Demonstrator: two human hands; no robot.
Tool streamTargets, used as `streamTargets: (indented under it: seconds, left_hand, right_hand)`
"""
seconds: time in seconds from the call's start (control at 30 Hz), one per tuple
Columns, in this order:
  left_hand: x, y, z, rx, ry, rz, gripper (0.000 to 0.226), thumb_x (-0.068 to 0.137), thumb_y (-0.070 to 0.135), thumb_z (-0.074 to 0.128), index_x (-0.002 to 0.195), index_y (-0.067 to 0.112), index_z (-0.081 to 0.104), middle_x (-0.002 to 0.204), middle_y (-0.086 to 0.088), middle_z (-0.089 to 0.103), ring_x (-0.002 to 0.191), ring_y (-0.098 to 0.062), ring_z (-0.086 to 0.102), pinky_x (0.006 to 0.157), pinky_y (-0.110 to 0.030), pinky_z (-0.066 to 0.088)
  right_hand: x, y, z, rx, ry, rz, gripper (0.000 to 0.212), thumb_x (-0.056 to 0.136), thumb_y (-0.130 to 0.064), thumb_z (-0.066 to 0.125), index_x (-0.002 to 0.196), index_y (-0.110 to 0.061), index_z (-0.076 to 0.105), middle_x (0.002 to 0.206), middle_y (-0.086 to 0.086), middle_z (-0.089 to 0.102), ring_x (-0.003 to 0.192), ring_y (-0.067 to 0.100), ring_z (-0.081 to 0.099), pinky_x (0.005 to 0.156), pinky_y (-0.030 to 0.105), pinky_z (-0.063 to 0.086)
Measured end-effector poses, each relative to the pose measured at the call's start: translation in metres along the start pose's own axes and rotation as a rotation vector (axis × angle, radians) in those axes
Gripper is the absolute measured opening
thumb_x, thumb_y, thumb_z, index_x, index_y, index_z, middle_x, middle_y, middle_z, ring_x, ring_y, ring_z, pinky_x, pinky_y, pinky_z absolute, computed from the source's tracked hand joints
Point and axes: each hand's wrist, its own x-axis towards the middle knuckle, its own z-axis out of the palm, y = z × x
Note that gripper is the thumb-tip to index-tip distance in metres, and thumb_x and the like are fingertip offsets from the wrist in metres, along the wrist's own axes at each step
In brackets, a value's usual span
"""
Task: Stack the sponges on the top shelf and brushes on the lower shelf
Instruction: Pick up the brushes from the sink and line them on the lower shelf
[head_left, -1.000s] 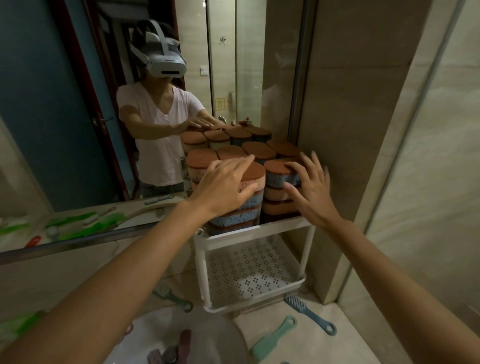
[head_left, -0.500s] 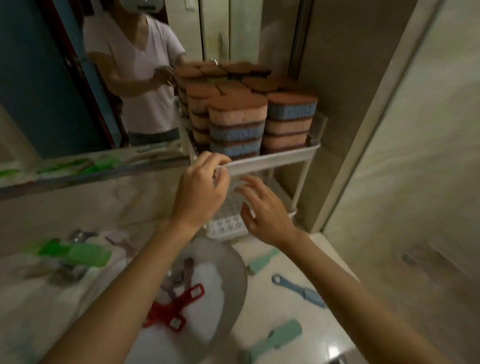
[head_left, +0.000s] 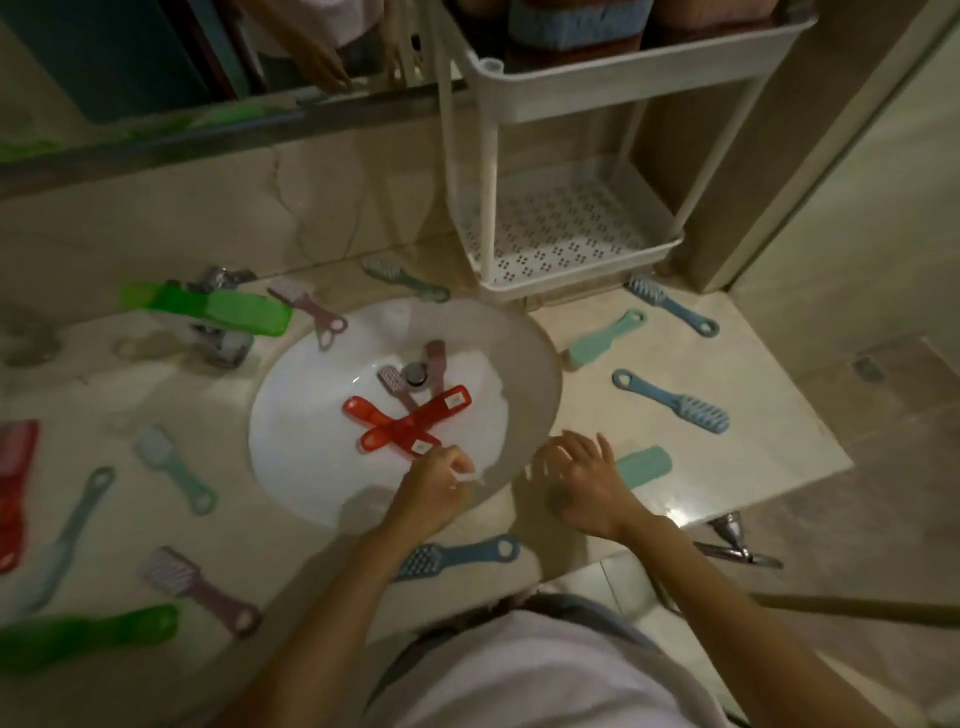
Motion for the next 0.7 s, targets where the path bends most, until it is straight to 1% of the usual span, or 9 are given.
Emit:
streamTargets:
  seconds: [0.03,0.1,0.13,0.2,0.3,0.37,0.53,0.6,0.7]
  left_hand:
    - [-0.005,-0.007,0.003,0.074,-0.095,0.017,0.026,0.085,0.011,0.058,0.111,0.012,0.056,0.120,-0.004,0.054,0.106,-0.014,0.051,0.091,-0.025,0.045]
    - [-0.011,-0.018,0.009,0.245,-0.256,0.065,0.039,0.080,0.020,0.065,0.116,0.016,0.051,0.122,-0.001,0.047,0.111,-0.015,0.047,0.093,-0.028,0.045]
    - [-0.014,-0.022,0.012,0.306,-0.305,0.080,0.044,0.078,0.024,0.067,0.118,0.018,0.049,0.122,0.000,0.045,0.113,-0.016,0.045,0.094,-0.030,0.044]
    - [-0.016,-0.025,0.017,0.385,-0.348,0.098,0.046,0.077,0.025,0.067,0.118,0.019,0.047,0.122,0.001,0.043,0.113,-0.017,0.043,0.095,-0.031,0.043]
    - [-0.012,-0.026,0.023,0.487,-0.306,0.188,0.035,0.080,0.016,0.063,0.111,0.015,0.047,0.118,-0.003,0.044,0.108,-0.020,0.045,0.087,-0.028,0.039]
    - [-0.011,-0.024,0.025,0.563,-0.267,0.263,0.030,0.083,0.013,0.057,0.111,0.012,0.047,0.117,-0.006,0.047,0.107,-0.023,0.048,0.084,-0.027,0.038]
    - [-0.010,-0.022,0.037,0.737,-0.121,0.372,0.031,0.089,0.006,0.047,0.120,0.007,0.044,0.123,-0.011,0.049,0.110,-0.024,0.050,0.090,-0.029,0.038]
    - [-0.008,-0.022,0.040,0.752,-0.080,0.386,0.032,0.090,0.006,0.045,0.122,0.006,0.043,0.125,-0.012,0.049,0.112,-0.023,0.049,0.092,-0.029,0.038]
    - [-0.003,-0.017,0.039,0.752,-0.018,0.395,0.031,0.095,0.010,0.041,0.126,0.007,0.041,0.129,-0.011,0.047,0.116,-0.022,0.048,0.097,-0.029,0.037]
  right_hand:
    - [-0.002,0.001,0.004,-0.029,0.009,0.011,0.056,0.088,-0.022,0.050,0.141,-0.021,0.031,0.151,0.004,0.024,0.145,0.026,0.009,0.117,0.053,-0.003]
    - [-0.005,0.005,0.012,-0.070,0.031,0.047,0.051,0.092,-0.023,0.048,0.140,-0.021,0.032,0.150,0.004,0.024,0.144,0.027,0.010,0.115,0.053,-0.005]
    - [-0.006,0.006,0.015,-0.082,0.054,0.072,0.050,0.092,-0.022,0.048,0.139,-0.021,0.033,0.149,0.004,0.026,0.143,0.028,0.013,0.115,0.053,-0.004]
    - [-0.006,0.007,0.019,-0.101,0.101,0.110,0.048,0.091,-0.017,0.048,0.136,-0.021,0.034,0.145,0.006,0.030,0.140,0.028,0.020,0.116,0.051,-0.003]
    - [-0.005,0.006,0.021,-0.124,0.145,0.134,0.040,0.094,-0.020,0.046,0.133,-0.021,0.039,0.136,0.007,0.038,0.133,0.027,0.030,0.116,0.051,-0.001]
    - [-0.005,0.005,0.020,-0.147,0.151,0.167,0.037,0.094,-0.021,0.046,0.131,-0.019,0.043,0.130,0.007,0.044,0.129,0.028,0.034,0.116,0.051,-0.001]
    - [0.001,0.008,0.009,-0.239,0.109,0.169,0.035,0.096,-0.025,0.042,0.130,-0.015,0.046,0.127,0.008,0.050,0.127,0.028,0.038,0.116,0.052,0.001]
    - [0.007,0.007,0.002,-0.280,0.078,0.151,0.034,0.096,-0.025,0.042,0.128,-0.015,0.048,0.124,0.009,0.053,0.125,0.028,0.041,0.116,0.052,0.004]
    - [0.017,0.003,-0.008,-0.255,0.107,0.103,0.029,0.097,-0.020,0.041,0.122,-0.013,0.054,0.116,0.009,0.059,0.118,0.028,0.047,0.115,0.051,0.011]
